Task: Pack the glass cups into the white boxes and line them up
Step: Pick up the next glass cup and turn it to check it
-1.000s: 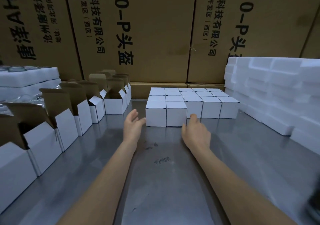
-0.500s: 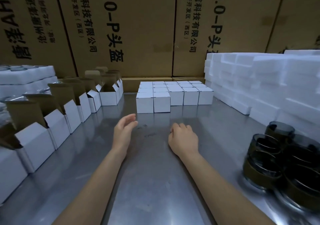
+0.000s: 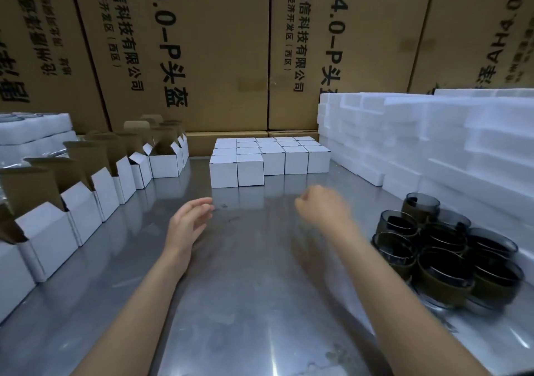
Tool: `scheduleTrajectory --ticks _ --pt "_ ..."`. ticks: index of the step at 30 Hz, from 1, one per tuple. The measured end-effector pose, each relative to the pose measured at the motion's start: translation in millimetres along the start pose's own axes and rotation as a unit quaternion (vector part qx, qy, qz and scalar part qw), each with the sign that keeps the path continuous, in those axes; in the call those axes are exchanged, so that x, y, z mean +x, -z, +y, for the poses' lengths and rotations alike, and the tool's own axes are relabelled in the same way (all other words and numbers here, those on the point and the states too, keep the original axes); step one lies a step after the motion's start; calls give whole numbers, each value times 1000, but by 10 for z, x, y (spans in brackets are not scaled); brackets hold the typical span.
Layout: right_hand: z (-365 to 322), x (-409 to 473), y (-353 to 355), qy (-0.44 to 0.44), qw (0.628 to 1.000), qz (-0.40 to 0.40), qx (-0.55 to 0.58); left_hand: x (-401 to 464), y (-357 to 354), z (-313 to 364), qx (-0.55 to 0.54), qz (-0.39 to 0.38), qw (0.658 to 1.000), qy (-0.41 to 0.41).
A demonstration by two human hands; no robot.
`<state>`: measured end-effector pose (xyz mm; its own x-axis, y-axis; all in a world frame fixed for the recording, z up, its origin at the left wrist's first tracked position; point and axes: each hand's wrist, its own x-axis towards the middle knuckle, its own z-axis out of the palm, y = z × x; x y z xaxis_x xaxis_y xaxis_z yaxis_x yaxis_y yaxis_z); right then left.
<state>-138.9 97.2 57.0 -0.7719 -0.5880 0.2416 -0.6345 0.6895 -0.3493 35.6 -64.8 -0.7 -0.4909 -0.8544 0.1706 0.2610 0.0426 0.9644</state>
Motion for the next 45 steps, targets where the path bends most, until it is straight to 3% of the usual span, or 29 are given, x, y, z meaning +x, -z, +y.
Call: scheduleTrajectory --ticks 4,9,14,17,27,32,36,39,43,45 --pt "413 326 406 -151 987 2 -59 8 11 -6 -8 0 1000 2" --pt "914 464 511 -329 928 -111 -134 56 26 -25 -15 -6 1000 4" --pt "1122 473 477 -356 913 -138 -148 76 19 -39 -19 -3 1000 1" --pt "1088 476 436 -305 932 -133 -143 73 11 -26 -19 -2 1000 3" --pt "315 461 -11 -12 990 -85 -110 26 -26 10 -8 -1 1000 9" --pt "-75 262 -210 172 976 -131 27 -13 -69 33 44 -23 999 -4" --pt "-276 94 -331 255 957 -120 66 -53 -121 3 169 -72 981 -68" --pt "-362 -5 -409 269 935 -106 204 -75 -158 -13 221 -118 966 -72" --pt "-272 -52 -514 160 889 -54 425 -59 -140 -46 255 -139 954 -69" --pt "-179 -60 -600 119 870 -102 468 -52 -135 -61 268 -146 950 -68"
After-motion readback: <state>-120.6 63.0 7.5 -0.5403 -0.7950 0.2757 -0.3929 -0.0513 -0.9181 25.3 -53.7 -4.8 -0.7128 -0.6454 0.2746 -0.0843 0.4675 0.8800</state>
